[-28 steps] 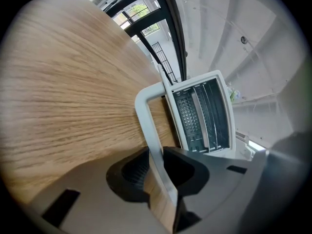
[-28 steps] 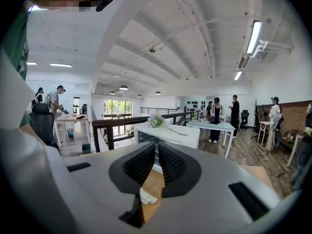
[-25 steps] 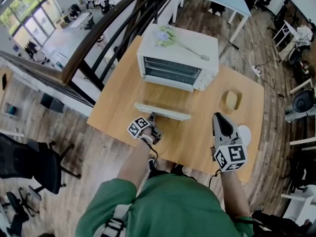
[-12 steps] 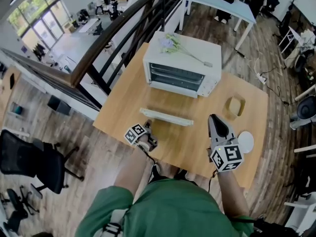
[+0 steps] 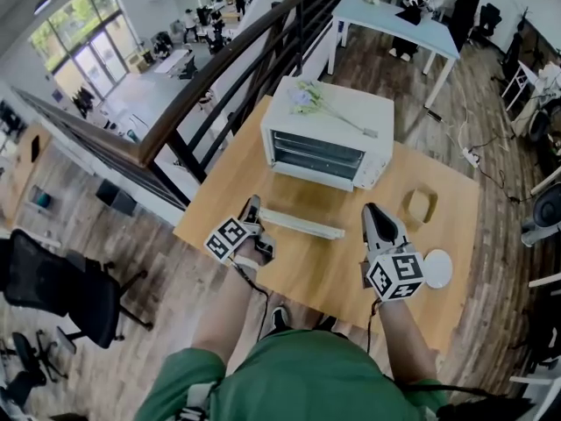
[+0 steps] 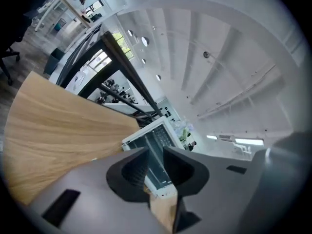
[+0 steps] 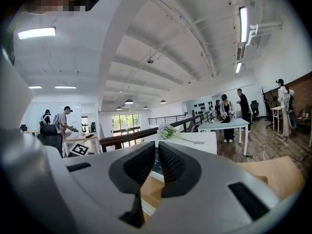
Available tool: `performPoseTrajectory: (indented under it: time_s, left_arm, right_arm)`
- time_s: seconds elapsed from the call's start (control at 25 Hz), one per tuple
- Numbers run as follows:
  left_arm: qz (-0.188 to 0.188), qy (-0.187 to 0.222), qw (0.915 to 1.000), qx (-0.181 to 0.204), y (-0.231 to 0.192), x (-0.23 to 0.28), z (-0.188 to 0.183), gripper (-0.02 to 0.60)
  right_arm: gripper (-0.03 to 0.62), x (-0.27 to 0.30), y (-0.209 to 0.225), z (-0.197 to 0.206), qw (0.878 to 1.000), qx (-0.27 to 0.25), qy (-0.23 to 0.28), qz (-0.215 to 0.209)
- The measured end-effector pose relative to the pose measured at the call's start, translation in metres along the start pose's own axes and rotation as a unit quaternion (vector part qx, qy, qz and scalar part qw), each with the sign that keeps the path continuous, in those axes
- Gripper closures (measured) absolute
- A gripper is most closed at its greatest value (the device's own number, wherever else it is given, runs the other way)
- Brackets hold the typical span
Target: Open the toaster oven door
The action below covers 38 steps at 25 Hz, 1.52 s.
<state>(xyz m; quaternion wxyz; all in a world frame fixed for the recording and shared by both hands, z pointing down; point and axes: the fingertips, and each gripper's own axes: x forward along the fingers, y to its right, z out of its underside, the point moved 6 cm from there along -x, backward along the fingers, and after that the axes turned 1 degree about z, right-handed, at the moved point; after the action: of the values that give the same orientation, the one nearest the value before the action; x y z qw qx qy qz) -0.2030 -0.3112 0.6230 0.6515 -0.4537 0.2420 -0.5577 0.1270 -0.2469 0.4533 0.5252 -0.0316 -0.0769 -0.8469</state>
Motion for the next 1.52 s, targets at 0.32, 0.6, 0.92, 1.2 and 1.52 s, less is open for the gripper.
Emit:
performPoseTrajectory:
  time_s: [0.32,0.6,0.92,1.2,1.52]
  left_arm:
    - [0.076,0.025,0.9873,0.137,0.11,-0.019,-0.038,0.48]
    - [0.107,0.069,0.9275,0.351,0.195,-0.038,-0.053,0.479]
    - [0.161,0.09,0.8384,0.513,0.266,-0.06,-0.028,0.479]
    - [0.164,0.091,0.8029,0.566,0.284,-0.066,-0.016,0.479]
    - [0.156,0.1,0.7951,0.577,0.288,-0.068,-0.017,0.479]
  right_arm:
    - [0.556,0.01,0.001,-0.032,0.999,-0.018,0.043,-0.007]
    - [0.556,0.008,0.002,-0.066,0.996,-0.04,0.081,-0.008]
    - [0.556,-0.011,0.003,-0.093,0.99,-0.058,0.126,-0.007]
    - [0.556,-0.019,0.01,-0.095,0.99,-0.062,0.128,-0.015]
    - [0.556,-0.024,0.013,-0.101,0.988,-0.073,0.137,-0.01]
